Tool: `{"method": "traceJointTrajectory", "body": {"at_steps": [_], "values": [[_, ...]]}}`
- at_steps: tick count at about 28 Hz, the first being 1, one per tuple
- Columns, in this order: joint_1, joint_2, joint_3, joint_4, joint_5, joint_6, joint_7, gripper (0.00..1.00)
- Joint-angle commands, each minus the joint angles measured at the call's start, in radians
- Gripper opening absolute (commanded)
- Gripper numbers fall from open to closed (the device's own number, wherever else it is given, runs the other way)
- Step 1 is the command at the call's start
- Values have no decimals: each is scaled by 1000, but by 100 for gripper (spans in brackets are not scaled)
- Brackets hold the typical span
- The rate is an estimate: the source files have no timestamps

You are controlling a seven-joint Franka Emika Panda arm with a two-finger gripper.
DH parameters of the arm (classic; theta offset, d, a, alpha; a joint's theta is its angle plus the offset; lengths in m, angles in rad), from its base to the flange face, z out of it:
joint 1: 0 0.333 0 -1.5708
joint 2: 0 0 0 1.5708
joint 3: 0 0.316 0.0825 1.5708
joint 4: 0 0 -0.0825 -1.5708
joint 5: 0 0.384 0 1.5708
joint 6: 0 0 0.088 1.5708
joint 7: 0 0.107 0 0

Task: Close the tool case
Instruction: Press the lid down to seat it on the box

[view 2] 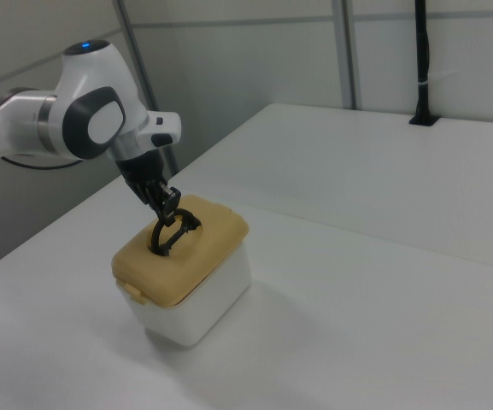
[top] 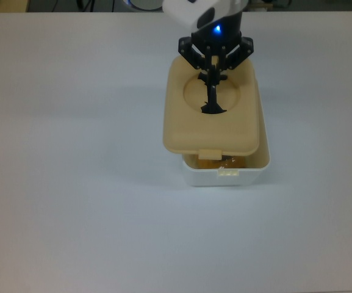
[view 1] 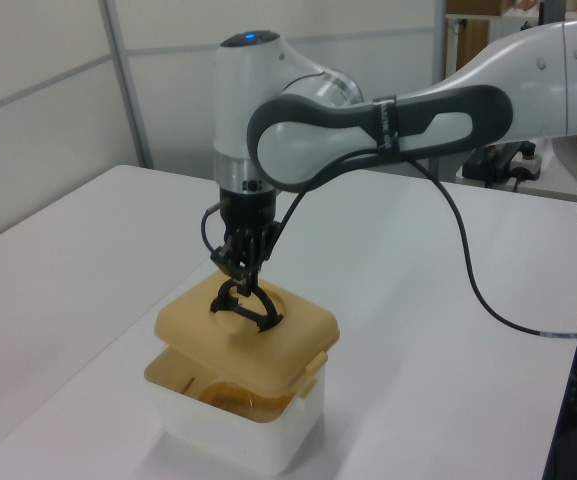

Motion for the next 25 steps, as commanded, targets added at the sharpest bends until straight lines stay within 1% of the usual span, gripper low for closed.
{"method": "traceJointTrajectory", "body": {"at_steps": [1, 11, 15, 19, 22, 25], "values": [[7, 48, 12, 64, -19, -27, 42, 0], [9, 71, 20, 66, -21, -20, 43, 0], [9, 90, 40, 66, -28, -20, 42, 0], [11, 94, 41, 66, -44, -16, 43, 0], [26, 110, 41, 69, -47, -15, 43, 0], [27, 119, 41, 80, -48, -13, 43, 0]]}}
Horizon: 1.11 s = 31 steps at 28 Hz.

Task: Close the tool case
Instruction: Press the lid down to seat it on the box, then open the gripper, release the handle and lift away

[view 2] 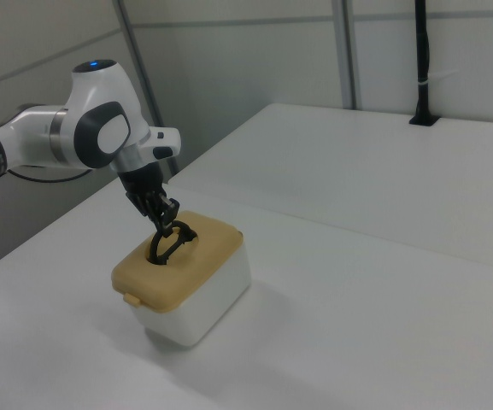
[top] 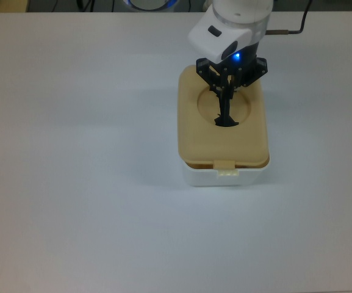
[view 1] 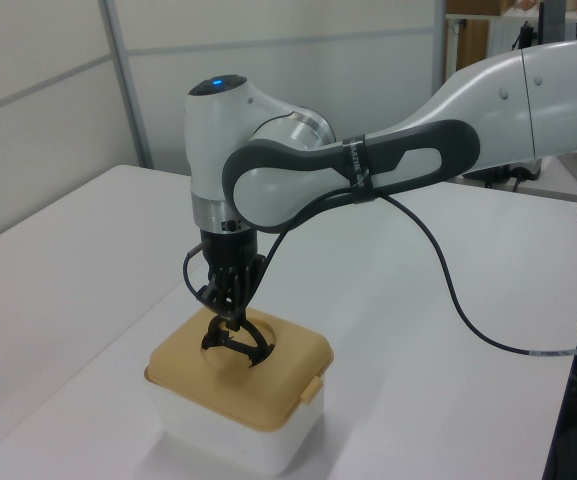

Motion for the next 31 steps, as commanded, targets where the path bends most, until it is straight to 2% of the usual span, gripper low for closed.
{"method": "traceJointTrajectory", "body": {"at_steps": [1, 5, 6, 7, 8, 17, 19, 21, 22, 23, 28, 31], "values": [[16, 31, 1, 40, -21, -9, 28, 0], [15, 38, 0, 50, -21, 2, 28, 1], [15, 38, 0, 53, -21, 2, 26, 5], [13, 38, -3, 54, -20, 2, 26, 17], [13, 38, -3, 54, -19, 2, 25, 19], [7, 38, -11, 65, -18, 2, 21, 21], [6, 37, -12, 68, -16, 2, 21, 46], [6, 35, -14, 68, -16, 0, 20, 67], [4, 35, -14, 68, -18, 0, 20, 85], [4, 35, -14, 68, -18, 0, 21, 91], [4, 32, -14, 68, -19, 0, 17, 100], [4, 28, -15, 68, -19, -3, 17, 100]]}}
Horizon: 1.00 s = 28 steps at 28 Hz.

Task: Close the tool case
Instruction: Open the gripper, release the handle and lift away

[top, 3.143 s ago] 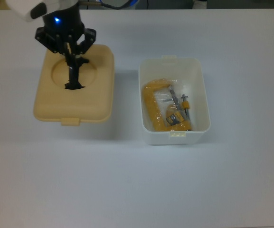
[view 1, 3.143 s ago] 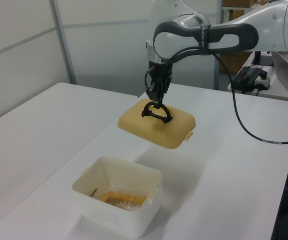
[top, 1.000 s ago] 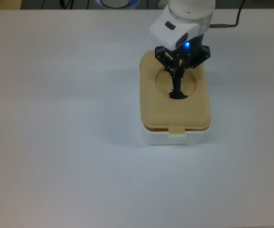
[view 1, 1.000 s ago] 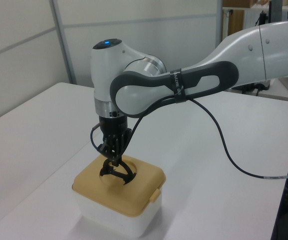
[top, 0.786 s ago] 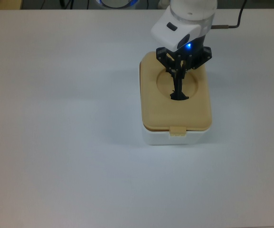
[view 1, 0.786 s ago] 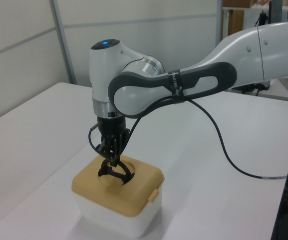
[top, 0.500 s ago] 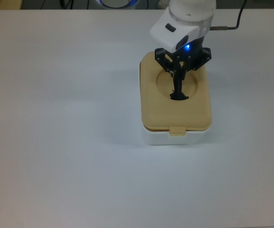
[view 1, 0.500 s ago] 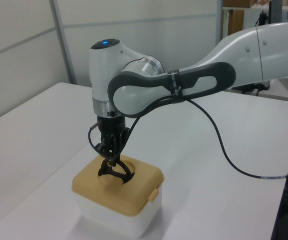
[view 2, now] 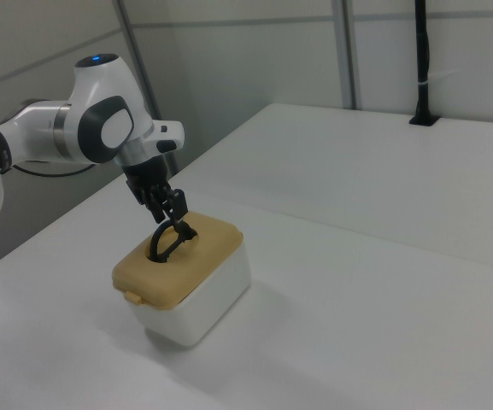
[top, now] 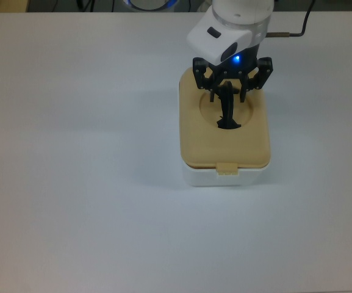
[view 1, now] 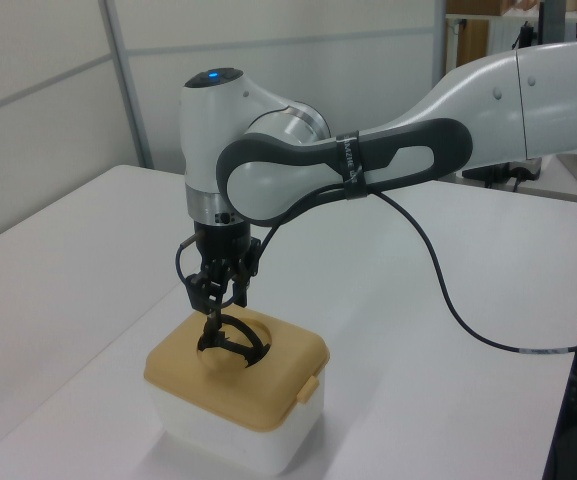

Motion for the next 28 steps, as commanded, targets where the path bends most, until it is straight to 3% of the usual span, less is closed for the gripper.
{"method": "traceJointTrajectory", "body": {"at_steps": [1, 11, 22, 28], "values": [[5, 1, -6, 19, -17, -4, 15, 100], [-55, -74, -6, 19, -15, -38, -2, 100], [-188, -213, -6, 10, -11, -305, -247, 100], [-256, -220, -6, 10, -12, -310, -253, 100]]}}
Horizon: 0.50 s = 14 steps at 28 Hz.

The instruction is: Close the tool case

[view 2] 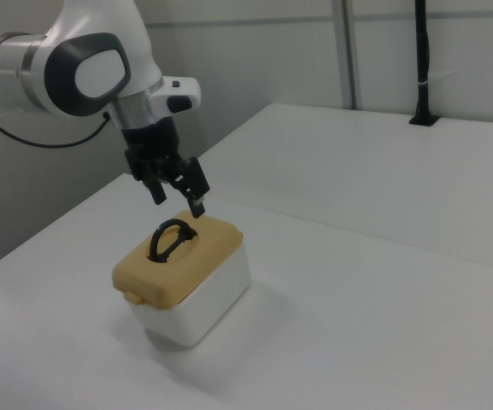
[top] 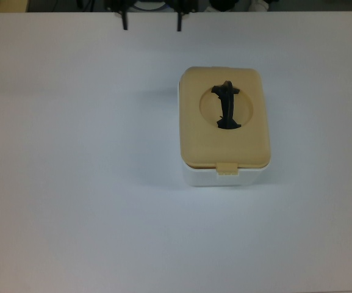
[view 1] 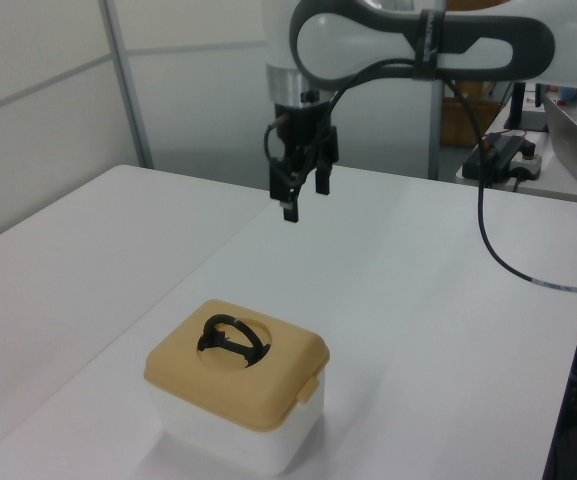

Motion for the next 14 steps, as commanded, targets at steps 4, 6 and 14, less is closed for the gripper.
{"method": "traceJointTrajectory", "body": {"at_steps": [4, 6, 14], "values": [[-85, -38, 0, -46, -7, -8, -53, 100], [-112, -59, 0, -63, -7, -8, -73, 100], [-194, -93, 1, -82, 16, -30, -138, 100]]}}
